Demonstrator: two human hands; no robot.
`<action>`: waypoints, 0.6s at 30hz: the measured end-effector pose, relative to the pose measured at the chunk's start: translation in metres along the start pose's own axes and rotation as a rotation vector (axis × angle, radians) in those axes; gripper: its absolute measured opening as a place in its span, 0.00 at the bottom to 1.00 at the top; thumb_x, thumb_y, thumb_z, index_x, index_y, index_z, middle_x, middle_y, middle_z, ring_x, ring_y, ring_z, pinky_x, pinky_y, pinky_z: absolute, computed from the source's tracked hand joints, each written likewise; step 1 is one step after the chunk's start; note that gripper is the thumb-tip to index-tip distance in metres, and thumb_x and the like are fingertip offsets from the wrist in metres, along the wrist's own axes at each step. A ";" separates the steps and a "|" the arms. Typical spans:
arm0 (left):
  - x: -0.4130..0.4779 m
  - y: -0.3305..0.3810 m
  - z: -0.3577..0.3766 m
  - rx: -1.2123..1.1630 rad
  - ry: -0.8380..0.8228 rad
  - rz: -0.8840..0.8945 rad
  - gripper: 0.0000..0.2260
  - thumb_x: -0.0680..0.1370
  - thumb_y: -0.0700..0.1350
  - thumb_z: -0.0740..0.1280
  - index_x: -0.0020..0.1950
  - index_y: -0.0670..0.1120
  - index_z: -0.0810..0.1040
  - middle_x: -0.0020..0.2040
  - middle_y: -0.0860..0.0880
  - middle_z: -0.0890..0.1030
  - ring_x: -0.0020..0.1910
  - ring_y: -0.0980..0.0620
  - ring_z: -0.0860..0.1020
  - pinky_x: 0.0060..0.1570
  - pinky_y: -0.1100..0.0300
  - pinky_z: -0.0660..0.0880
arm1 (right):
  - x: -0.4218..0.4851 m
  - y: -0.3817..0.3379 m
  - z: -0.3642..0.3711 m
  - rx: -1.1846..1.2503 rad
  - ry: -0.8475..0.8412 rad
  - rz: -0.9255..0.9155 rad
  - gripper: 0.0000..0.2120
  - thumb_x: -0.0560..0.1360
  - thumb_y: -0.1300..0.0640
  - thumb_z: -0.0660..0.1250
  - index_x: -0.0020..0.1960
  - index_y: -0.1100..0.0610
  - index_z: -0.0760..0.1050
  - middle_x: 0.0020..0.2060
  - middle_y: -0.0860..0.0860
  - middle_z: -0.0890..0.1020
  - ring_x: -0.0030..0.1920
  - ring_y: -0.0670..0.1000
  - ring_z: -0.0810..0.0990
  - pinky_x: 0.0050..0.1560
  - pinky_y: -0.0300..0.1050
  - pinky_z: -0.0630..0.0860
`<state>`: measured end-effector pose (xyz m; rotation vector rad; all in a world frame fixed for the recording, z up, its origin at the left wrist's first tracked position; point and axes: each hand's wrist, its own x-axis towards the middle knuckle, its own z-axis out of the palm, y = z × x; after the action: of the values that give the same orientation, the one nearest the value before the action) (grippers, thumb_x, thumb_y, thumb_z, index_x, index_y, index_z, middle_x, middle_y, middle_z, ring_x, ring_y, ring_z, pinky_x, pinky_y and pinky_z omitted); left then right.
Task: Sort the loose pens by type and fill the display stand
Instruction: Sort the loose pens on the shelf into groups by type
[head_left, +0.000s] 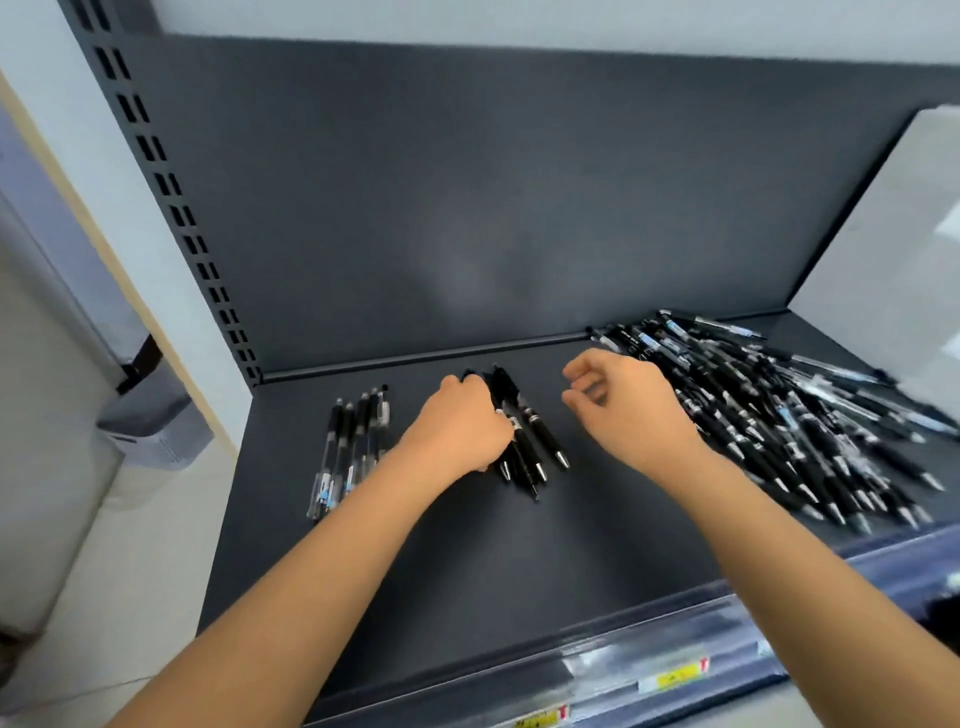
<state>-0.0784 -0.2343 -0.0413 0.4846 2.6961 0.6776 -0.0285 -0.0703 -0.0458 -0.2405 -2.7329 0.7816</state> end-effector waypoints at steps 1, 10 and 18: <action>-0.001 0.004 0.000 0.106 0.040 0.015 0.11 0.80 0.47 0.59 0.58 0.41 0.69 0.59 0.43 0.69 0.49 0.45 0.78 0.41 0.58 0.70 | -0.003 0.006 -0.007 -0.018 0.026 -0.016 0.08 0.74 0.59 0.68 0.54 0.55 0.77 0.42 0.46 0.79 0.43 0.48 0.78 0.54 0.46 0.75; -0.003 0.132 0.024 0.454 0.336 0.407 0.19 0.79 0.58 0.59 0.62 0.45 0.71 0.56 0.47 0.74 0.56 0.46 0.75 0.42 0.55 0.69 | -0.021 0.097 -0.108 -0.377 0.013 0.047 0.19 0.78 0.52 0.62 0.68 0.53 0.69 0.61 0.53 0.76 0.62 0.56 0.72 0.58 0.49 0.71; 0.049 0.269 0.111 0.484 0.408 0.428 0.20 0.79 0.59 0.59 0.62 0.46 0.72 0.56 0.48 0.76 0.57 0.47 0.75 0.42 0.55 0.68 | 0.008 0.247 -0.181 -0.518 -0.194 0.109 0.16 0.78 0.56 0.60 0.65 0.59 0.70 0.59 0.58 0.77 0.59 0.61 0.75 0.58 0.54 0.73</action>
<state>-0.0144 0.0516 -0.0102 1.1832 3.1814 0.2197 0.0415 0.2276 -0.0296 -0.4429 -3.0852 0.1051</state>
